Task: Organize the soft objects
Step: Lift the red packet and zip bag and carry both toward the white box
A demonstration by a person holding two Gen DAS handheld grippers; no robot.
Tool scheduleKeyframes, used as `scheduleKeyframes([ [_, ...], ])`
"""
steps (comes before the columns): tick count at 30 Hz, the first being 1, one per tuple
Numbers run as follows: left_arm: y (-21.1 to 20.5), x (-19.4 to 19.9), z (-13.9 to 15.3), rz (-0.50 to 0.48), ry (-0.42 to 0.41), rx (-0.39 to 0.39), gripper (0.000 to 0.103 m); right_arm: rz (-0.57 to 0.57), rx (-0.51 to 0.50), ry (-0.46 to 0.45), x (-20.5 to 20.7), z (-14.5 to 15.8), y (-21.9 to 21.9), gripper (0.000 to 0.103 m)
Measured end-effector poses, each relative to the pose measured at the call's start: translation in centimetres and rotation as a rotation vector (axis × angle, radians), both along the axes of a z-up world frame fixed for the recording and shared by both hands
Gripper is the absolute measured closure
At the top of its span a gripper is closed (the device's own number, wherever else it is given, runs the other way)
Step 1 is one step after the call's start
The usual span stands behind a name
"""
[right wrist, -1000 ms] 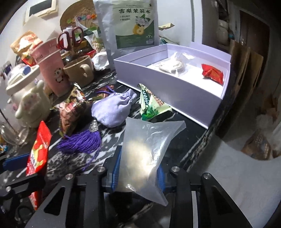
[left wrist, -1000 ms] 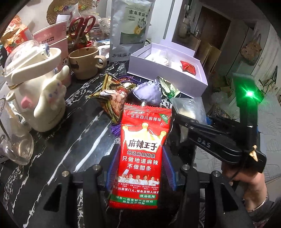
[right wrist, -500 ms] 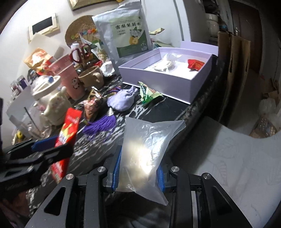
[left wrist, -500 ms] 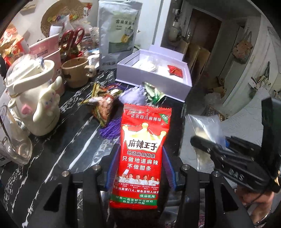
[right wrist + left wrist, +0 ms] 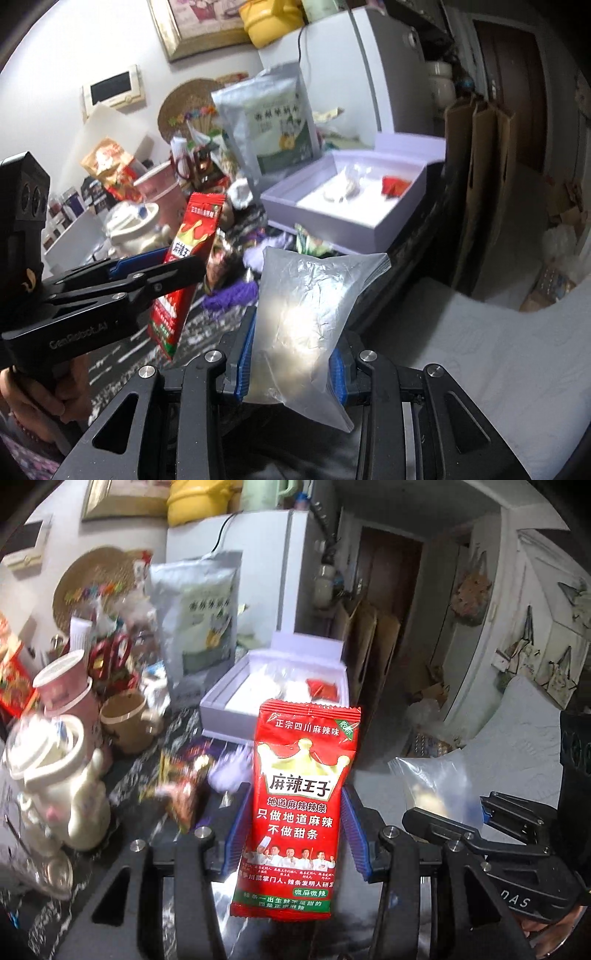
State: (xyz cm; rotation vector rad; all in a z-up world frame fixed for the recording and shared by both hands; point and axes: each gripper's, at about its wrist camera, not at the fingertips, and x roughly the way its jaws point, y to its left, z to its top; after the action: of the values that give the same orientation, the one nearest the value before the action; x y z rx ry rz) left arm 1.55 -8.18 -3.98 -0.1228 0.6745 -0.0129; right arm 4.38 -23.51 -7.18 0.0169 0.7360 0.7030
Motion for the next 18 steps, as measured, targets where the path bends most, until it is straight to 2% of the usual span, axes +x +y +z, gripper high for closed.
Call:
scheduleKeyframes([
  [10,-0.8,3.0,4.2,-0.048,-0.121,0.027,0.056,-0.005,0.046,-0.096,2.4,4.1,-0.8,0.069],
  [18,-1.0,7.1,6.2,-0.083,-0.182,0.038,0.056,-0.017,0.054,-0.183,5.6,7.3,-1.2,0.069],
])
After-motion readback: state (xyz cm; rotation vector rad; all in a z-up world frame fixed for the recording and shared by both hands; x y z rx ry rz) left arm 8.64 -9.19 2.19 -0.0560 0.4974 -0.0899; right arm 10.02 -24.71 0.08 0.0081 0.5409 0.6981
